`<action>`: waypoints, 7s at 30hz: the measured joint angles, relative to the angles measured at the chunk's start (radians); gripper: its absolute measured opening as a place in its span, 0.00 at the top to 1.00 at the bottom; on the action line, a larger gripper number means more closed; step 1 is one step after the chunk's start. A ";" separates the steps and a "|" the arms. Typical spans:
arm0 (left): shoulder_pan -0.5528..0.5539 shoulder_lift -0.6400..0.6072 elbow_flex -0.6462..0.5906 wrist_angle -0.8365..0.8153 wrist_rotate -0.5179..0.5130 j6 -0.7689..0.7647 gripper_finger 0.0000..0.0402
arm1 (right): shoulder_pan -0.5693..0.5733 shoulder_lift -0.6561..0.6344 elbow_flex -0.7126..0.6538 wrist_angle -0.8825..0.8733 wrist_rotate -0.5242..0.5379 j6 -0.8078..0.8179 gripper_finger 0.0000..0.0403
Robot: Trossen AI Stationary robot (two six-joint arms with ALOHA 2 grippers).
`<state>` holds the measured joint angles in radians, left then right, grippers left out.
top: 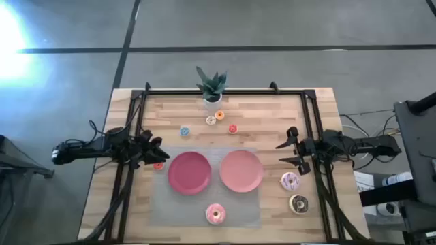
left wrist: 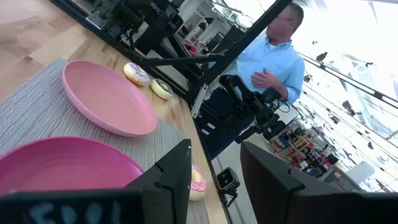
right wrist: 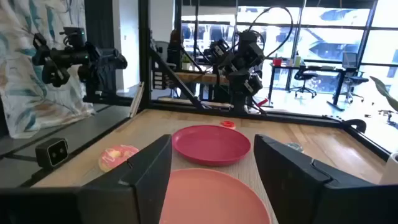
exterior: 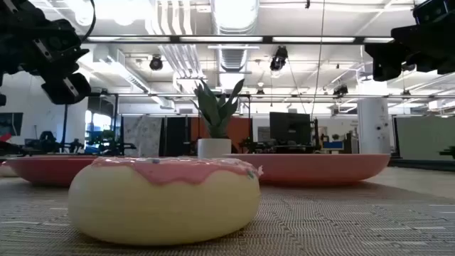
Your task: Pick & Place donuts
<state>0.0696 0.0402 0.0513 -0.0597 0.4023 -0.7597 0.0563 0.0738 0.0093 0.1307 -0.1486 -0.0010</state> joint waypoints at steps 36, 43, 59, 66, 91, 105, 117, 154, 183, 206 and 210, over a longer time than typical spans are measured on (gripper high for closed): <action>0.000 0.000 0.000 0.000 0.000 0.000 0.72 | 0.000 0.000 0.000 0.000 0.000 0.000 0.46; 0.000 0.000 0.000 0.000 0.000 0.000 0.72 | 0.000 0.000 0.000 0.010 -0.012 0.284 0.46; 0.000 0.000 0.000 0.000 0.000 0.000 0.72 | -0.001 0.001 0.000 0.005 0.122 1.298 0.46; 0.000 0.000 0.000 0.000 0.000 0.000 0.72 | 0.000 0.001 0.001 0.030 0.095 1.422 0.46; 0.000 0.000 0.000 0.000 0.000 0.000 0.72 | 0.011 0.678 0.442 -0.754 -0.135 0.726 0.46; 0.000 0.000 0.000 0.000 0.000 0.000 0.72 | 0.039 1.247 0.735 -1.129 -0.094 0.301 0.46; 0.000 0.000 0.000 0.000 0.000 0.000 0.72 | 0.223 1.353 0.757 -1.162 -0.020 0.109 0.46; 0.000 0.001 0.000 0.000 0.000 0.000 0.72 | 0.209 1.299 0.910 -0.876 -0.085 0.451 0.94; 0.000 0.001 0.000 0.000 0.000 0.000 0.72 | 0.164 1.776 1.234 -0.949 0.041 0.364 0.80; 0.000 0.001 0.000 0.000 0.000 0.000 0.72 | 0.170 1.707 1.258 -1.113 0.093 0.118 0.39; 0.000 0.001 0.000 0.000 0.000 0.000 0.72 | 0.204 1.668 1.246 -1.196 0.062 0.016 0.41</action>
<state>0.0700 0.0410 0.0513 -0.0601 0.4026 -0.7597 0.2606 1.7418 1.2550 -1.0658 -0.0869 0.0148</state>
